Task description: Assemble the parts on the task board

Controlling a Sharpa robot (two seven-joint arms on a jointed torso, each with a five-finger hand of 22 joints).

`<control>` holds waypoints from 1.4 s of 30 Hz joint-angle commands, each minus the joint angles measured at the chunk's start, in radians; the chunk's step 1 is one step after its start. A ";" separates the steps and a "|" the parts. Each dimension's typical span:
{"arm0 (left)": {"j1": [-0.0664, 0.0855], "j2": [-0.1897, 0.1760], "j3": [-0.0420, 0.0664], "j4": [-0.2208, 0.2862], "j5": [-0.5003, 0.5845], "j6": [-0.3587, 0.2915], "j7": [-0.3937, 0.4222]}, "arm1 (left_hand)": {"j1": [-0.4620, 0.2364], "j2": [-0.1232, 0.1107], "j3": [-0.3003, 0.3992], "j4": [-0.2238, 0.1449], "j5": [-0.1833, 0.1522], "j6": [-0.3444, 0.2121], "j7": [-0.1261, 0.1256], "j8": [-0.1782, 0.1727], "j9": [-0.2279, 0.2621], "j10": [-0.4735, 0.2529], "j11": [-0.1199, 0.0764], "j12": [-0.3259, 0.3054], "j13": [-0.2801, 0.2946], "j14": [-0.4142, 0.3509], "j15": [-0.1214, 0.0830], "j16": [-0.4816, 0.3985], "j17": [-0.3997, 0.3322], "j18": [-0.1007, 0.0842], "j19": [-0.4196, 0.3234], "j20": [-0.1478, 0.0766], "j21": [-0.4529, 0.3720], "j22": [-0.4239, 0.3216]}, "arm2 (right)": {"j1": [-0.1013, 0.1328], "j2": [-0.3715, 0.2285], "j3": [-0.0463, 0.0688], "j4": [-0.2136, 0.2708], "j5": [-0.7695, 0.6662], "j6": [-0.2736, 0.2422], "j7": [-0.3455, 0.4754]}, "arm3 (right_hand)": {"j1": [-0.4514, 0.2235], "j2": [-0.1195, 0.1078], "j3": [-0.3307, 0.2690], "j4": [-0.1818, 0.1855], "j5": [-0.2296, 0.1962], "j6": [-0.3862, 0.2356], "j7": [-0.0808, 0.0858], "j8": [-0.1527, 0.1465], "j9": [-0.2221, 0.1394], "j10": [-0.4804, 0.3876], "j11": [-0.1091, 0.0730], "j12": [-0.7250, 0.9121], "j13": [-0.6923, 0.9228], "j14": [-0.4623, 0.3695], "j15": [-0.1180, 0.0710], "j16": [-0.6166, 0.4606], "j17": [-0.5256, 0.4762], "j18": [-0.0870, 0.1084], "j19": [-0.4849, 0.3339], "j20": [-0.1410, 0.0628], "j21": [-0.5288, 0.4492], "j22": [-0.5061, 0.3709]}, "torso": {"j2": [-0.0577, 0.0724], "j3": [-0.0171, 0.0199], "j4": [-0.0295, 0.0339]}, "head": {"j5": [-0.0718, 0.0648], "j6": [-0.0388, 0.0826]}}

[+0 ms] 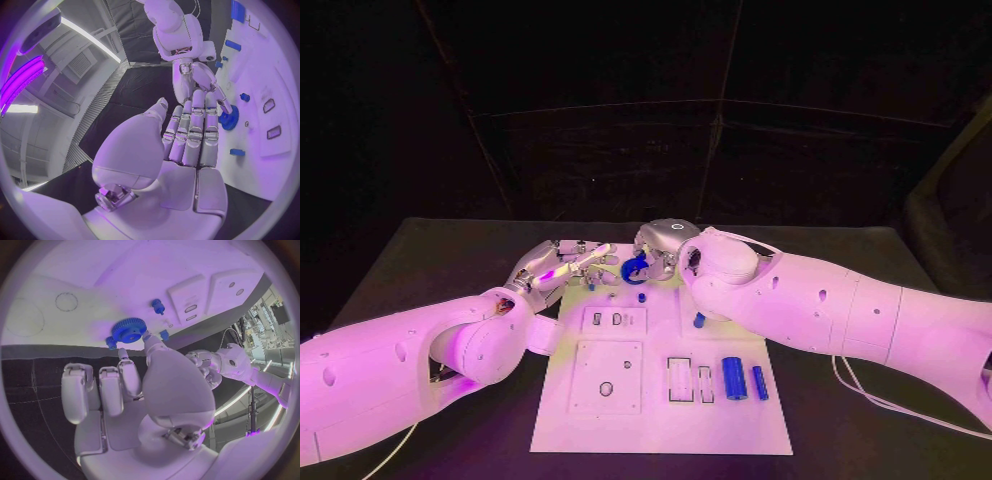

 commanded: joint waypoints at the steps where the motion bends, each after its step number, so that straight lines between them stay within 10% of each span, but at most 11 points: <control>1: 0.002 0.000 0.001 0.002 -0.004 0.011 -0.006 | 0.007 0.000 0.002 -0.002 0.001 -0.006 0.002 -0.005 0.000 -0.008 0.000 -0.006 -0.001 -0.007 0.003 -0.003 0.001 0.013 -0.007 0.003 -0.005 -0.002 | 0.002 -0.003 0.000 0.004 0.007 0.024 0.004 | -0.012 0.003 0.001 0.012 0.002 0.006 0.000 -0.002 0.002 -0.004 0.002 -0.001 0.030 0.082 0.007 -0.002 0.161 -0.017 0.020 0.007 -0.004 0.134 | 0.000 0.0001 -0.0005 | 0.000 0.000; 8: 0.002 0.000 0.001 0.001 -0.004 0.011 -0.006 | 0.007 0.000 0.002 -0.002 0.001 -0.006 0.002 -0.005 0.000 -0.008 0.000 -0.006 -0.001 -0.007 0.003 -0.003 0.001 0.013 -0.007 0.003 -0.005 -0.002 | 0.002 -0.015 0.000 0.014 0.038 0.002 0.016 | -0.039 0.019 -0.004 0.040 0.011 0.017 -0.003 0.001 0.003 0.000 0.000 0.006 0.037 0.082 0.005 -0.001 0.163 -0.018 0.022 0.006 -0.003 0.137 | 0.000 0.0001 -0.0005 | 0.000 -0.001; 18: 0.002 -0.006 0.001 -0.001 -0.004 0.010 -0.006 | 0.008 0.000 0.005 -0.004 0.001 -0.006 0.002 -0.006 0.000 -0.008 0.001 -0.006 -0.002 -0.009 0.003 -0.004 0.003 0.013 -0.008 0.003 -0.005 -0.002 | 0.000 -0.137 0.000 0.102 0.196 -0.256 0.207 | -0.001 0.015 0.006 0.027 0.021 -0.007 0.004 -0.018 -0.001 0.001 0.005 0.008 0.041 0.081 0.009 -0.003 0.159 -0.017 0.020 0.009 -0.005 0.134 | -0.003 0.0022 -0.0059 | 0.001 0.008; 32: 0.001 -0.006 0.001 -0.005 -0.004 0.006 -0.005 | 0.008 0.000 0.006 -0.005 0.001 -0.005 0.002 -0.006 0.000 -0.008 0.000 -0.006 -0.002 -0.010 0.003 -0.004 0.003 0.013 -0.008 0.003 -0.006 -0.002 | 0.003 -0.441 -0.001 0.182 0.528 -0.111 0.451 | 0.111 -0.009 0.009 -0.067 0.056 0.021 -0.015 -0.009 0.002 -0.008 -0.012 -0.003 0.034 0.077 -0.005 -0.012 0.142 -0.012 0.004 -0.002 -0.014 0.113 | -0.009 0.0132 -0.0319 | 0.001 0.023; 42: 0.000 0.005 0.000 -0.013 -0.004 0.009 -0.005 | 0.009 0.000 0.007 -0.006 0.001 -0.005 0.002 -0.006 0.000 -0.008 0.000 -0.006 -0.001 -0.010 0.003 -0.005 0.004 0.013 -0.008 0.003 -0.006 -0.002 | 0.001 -0.502 -0.002 0.105 0.617 -0.063 0.509 | 0.115 -0.014 -0.004 -0.077 0.072 0.009 -0.016 -0.017 0.000 -0.012 -0.014 -0.011 0.029 0.076 -0.007 -0.014 0.139 -0.011 0.000 -0.006 -0.017 0.106 | -0.007 0.0131 -0.0277 | -0.026 0.025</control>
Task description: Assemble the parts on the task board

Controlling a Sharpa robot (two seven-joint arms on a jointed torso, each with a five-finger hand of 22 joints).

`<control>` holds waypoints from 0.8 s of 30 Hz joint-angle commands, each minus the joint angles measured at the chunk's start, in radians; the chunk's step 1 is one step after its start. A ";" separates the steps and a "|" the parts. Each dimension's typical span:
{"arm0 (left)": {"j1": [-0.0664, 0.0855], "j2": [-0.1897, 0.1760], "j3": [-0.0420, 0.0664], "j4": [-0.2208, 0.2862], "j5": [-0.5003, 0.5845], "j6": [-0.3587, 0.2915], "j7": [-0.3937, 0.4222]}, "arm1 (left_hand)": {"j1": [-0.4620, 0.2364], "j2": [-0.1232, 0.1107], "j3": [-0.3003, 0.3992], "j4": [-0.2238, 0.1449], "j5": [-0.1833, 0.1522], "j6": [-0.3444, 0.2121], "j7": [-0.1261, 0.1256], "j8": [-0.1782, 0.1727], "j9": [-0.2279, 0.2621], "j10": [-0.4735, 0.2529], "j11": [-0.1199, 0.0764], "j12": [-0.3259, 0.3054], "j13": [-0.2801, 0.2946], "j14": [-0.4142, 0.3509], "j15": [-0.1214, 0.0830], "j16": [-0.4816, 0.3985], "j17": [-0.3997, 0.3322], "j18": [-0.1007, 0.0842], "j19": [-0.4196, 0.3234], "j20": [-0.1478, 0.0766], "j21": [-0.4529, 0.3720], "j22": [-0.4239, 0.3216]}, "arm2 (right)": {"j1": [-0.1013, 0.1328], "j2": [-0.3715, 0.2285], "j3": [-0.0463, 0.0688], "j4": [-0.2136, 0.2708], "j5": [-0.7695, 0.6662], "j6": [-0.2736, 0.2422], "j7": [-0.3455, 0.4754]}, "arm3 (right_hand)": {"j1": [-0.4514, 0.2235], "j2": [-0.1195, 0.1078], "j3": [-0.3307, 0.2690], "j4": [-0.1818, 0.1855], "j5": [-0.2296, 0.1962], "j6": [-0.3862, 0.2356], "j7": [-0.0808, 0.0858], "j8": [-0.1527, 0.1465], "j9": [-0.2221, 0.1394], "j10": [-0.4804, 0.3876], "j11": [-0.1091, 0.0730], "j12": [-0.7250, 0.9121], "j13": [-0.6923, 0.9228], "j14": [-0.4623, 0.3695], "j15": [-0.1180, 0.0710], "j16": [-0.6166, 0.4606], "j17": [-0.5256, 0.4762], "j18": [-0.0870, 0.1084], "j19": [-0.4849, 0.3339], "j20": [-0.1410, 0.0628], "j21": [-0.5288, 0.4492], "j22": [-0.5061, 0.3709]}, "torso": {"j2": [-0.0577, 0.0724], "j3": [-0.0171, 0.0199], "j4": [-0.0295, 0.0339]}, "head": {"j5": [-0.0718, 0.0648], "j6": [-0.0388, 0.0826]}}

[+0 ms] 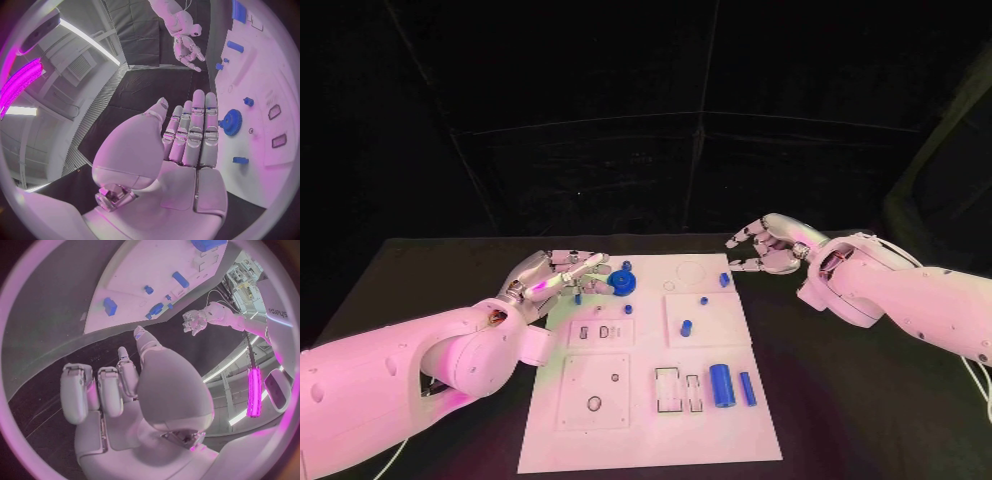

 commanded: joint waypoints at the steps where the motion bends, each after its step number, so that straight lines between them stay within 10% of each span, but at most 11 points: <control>1: 0.000 0.003 0.000 -0.001 -0.004 0.009 -0.005 | 0.009 0.000 0.004 -0.003 0.001 -0.005 0.002 -0.006 0.000 -0.008 0.000 -0.006 -0.002 -0.006 0.000 -0.005 0.001 0.013 -0.005 -0.001 -0.006 -0.001 | 0.000 -0.003 0.000 -0.017 0.071 0.048 0.063 | 0.005 -0.001 -0.002 -0.004 0.007 -0.008 0.000 -0.004 -0.002 -0.004 -0.005 -0.005 0.029 0.076 -0.007 -0.006 0.139 -0.011 0.000 -0.006 -0.007 0.106 | 0.001 -0.0023 0.0013 | -0.009 -0.002; 24: -0.003 0.011 -0.001 -0.010 -0.004 0.014 -0.005 | 0.010 0.000 0.006 -0.004 0.001 -0.005 0.001 -0.006 0.000 -0.007 0.000 -0.006 -0.002 -0.007 -0.001 -0.005 0.002 0.013 -0.005 -0.001 -0.006 -0.002 | -0.040 0.047 0.000 -0.108 0.035 0.092 0.081 | 0.047 0.020 0.002 -0.042 0.007 -0.001 -0.009 -0.001 0.001 -0.001 -0.012 -0.002 0.033 0.078 -0.012 -0.004 0.145 -0.011 0.001 -0.009 -0.007 0.108 | 0.000 -0.0048 0.0029 | -0.007 -0.017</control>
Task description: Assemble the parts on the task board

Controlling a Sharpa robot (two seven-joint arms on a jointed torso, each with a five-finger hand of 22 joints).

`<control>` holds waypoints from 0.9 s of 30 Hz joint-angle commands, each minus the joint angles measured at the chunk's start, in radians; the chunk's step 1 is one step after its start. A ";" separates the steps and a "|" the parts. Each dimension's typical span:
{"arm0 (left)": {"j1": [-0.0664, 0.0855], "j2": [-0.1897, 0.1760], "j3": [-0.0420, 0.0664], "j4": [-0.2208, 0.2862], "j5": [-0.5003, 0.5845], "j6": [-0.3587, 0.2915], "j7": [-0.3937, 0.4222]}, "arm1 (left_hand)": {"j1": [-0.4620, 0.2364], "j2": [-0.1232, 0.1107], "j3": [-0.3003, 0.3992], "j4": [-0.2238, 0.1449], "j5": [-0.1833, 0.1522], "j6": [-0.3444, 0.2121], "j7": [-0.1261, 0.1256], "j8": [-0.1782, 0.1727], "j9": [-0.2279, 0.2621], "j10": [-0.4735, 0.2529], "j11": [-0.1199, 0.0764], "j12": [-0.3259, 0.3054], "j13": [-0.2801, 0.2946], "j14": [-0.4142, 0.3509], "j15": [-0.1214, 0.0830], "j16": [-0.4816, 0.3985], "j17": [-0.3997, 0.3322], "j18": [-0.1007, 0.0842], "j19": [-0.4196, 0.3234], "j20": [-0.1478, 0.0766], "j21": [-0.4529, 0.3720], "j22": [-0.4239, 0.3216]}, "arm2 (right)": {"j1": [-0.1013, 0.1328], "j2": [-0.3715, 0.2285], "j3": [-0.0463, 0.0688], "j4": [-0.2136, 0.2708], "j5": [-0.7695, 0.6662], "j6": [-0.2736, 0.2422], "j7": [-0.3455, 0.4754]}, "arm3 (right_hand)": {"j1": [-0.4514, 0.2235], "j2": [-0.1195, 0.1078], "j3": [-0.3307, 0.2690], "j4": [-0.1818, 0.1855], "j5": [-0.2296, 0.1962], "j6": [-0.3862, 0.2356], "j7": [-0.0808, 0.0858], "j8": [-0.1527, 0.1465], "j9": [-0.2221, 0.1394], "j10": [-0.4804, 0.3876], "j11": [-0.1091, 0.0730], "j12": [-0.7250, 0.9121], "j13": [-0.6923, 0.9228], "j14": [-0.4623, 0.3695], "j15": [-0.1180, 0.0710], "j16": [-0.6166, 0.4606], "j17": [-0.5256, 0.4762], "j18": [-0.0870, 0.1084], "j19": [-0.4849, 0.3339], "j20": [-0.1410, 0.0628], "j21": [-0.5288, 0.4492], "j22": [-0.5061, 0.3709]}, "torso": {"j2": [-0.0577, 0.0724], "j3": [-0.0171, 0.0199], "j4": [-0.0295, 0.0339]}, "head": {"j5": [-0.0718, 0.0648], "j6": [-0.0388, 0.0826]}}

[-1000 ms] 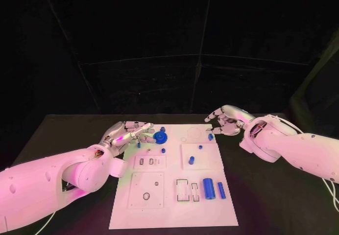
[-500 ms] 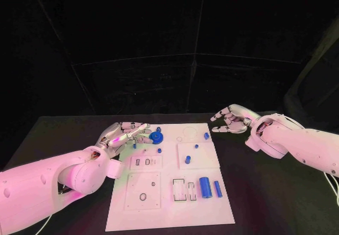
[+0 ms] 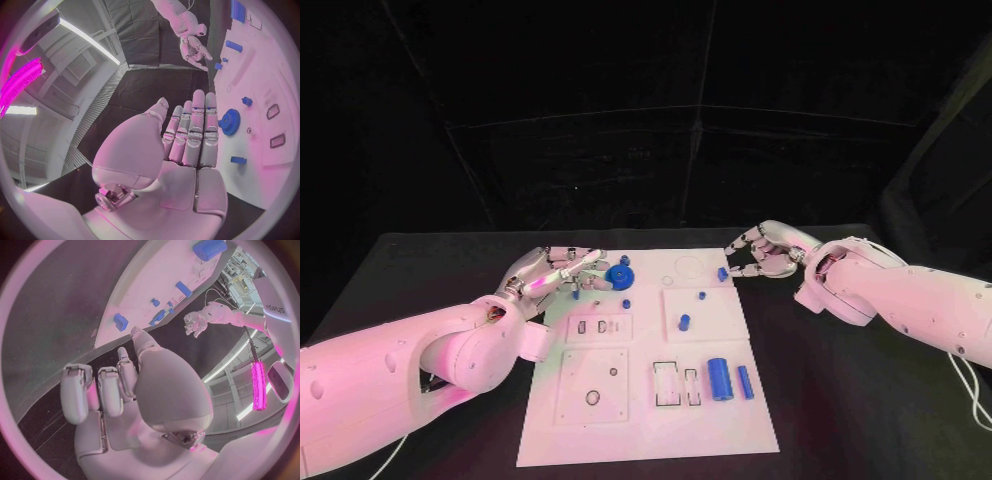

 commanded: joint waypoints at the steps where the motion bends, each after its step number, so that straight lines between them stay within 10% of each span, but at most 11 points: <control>1: 0.000 0.001 0.000 0.000 -0.004 0.013 -0.005 | 0.010 0.000 0.003 -0.001 0.001 -0.005 0.001 -0.006 0.000 -0.007 0.000 -0.006 -0.002 -0.007 -0.001 -0.005 0.001 0.013 -0.005 -0.001 -0.006 -0.001 | -0.001 0.006 0.000 -0.008 -0.016 0.026 0.017 | 0.009 0.003 -0.001 -0.008 0.003 0.003 -0.006 0.000 0.001 0.003 -0.008 -0.003 0.033 0.079 -0.007 -0.004 0.146 -0.011 0.001 -0.010 -0.007 0.108 | -0.001 -0.0002 -0.0012 | 0.001 -0.002; 27: 0.000 0.002 0.000 -0.002 -0.004 0.014 -0.005 | 0.010 0.000 0.003 -0.001 0.001 -0.005 0.001 -0.006 0.000 -0.007 0.000 -0.006 -0.002 -0.007 -0.001 -0.005 0.001 0.013 -0.005 -0.001 -0.006 -0.001 | -0.018 0.055 0.001 -0.058 -0.064 0.034 -0.001 | 0.023 0.030 0.013 -0.033 -0.024 0.039 -0.012 0.003 0.001 0.010 -0.015 0.004 0.041 0.081 -0.015 -0.001 0.153 -0.012 0.005 -0.019 -0.005 0.114 | 0.000 0.0005 0.0019 | -0.003 -0.004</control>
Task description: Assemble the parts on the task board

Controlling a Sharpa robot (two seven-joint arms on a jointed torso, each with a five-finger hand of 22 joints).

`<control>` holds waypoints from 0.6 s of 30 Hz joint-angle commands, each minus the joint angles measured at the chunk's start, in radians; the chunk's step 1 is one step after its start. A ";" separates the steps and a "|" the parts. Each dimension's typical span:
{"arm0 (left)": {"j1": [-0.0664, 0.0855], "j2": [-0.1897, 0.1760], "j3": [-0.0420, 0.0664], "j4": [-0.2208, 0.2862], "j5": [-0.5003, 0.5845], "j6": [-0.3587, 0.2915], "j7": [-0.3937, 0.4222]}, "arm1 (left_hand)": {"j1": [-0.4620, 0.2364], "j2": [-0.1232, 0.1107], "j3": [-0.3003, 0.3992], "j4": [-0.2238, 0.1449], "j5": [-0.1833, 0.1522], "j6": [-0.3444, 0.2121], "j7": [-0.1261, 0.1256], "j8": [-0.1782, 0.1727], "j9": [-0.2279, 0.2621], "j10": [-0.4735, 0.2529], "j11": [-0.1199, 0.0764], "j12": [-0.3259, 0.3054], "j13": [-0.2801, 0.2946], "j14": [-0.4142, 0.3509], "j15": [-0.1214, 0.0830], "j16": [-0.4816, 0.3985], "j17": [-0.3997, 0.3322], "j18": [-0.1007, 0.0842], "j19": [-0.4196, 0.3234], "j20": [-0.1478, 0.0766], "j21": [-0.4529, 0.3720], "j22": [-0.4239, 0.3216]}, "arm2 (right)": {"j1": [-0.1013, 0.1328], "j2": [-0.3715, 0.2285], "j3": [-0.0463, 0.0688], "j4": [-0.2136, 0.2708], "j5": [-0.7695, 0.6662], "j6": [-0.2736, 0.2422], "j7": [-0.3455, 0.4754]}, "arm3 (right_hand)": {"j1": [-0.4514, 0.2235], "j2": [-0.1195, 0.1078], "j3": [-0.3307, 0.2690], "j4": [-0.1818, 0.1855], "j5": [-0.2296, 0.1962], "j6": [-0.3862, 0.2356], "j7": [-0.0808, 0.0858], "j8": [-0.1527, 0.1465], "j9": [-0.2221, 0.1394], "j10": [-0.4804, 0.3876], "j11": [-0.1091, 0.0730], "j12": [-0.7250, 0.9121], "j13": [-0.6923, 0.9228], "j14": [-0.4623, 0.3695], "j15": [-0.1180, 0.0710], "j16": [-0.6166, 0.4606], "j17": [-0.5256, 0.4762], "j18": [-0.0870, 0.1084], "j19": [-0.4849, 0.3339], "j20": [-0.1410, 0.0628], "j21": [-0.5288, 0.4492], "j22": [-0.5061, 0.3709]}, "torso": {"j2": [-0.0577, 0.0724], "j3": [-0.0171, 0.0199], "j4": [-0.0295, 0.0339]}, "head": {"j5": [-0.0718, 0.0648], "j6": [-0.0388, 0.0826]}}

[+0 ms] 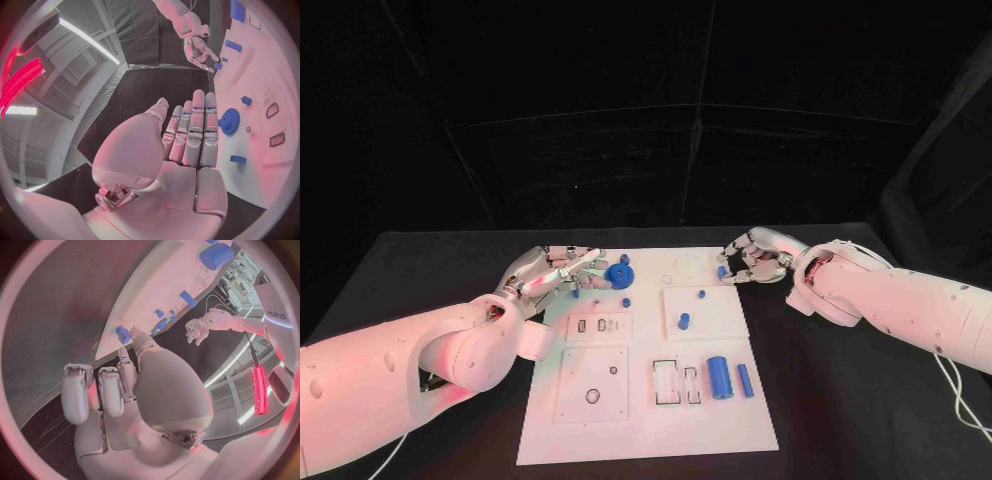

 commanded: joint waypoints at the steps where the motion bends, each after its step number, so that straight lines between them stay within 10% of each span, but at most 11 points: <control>1: 0.001 0.001 0.001 0.001 -0.004 0.013 -0.005 | 0.010 0.000 0.003 -0.001 0.001 -0.005 0.001 -0.006 0.000 -0.007 0.000 -0.006 -0.002 -0.007 0.000 -0.005 0.001 0.013 -0.005 -0.001 -0.006 -0.001 | 0.000 0.005 0.000 -0.004 -0.024 0.009 -0.004 | 0.003 0.010 0.004 -0.007 -0.008 0.010 -0.001 0.003 0.000 0.000 -0.005 0.004 0.038 0.080 -0.007 -0.001 0.153 -0.012 0.002 -0.008 -0.005 0.114 | 0.001 0.0002 0.0003 | 0.000 -0.001; 18: 0.001 0.001 0.000 0.000 -0.004 0.013 -0.006 | 0.010 0.000 0.003 -0.001 0.001 -0.005 0.001 -0.006 0.000 -0.007 0.000 -0.006 -0.002 -0.007 0.000 -0.005 0.001 0.013 -0.005 -0.001 -0.006 -0.001 | -0.004 0.017 0.000 -0.019 -0.036 0.010 -0.004 | 0.002 0.041 0.040 -0.026 -0.040 0.077 -0.002 0.009 0.001 0.002 -0.007 0.006 0.042 0.081 -0.010 0.000 0.156 -0.013 0.004 -0.011 -0.004 0.117 | 0.000 0.0015 -0.0006 | -0.001 -0.001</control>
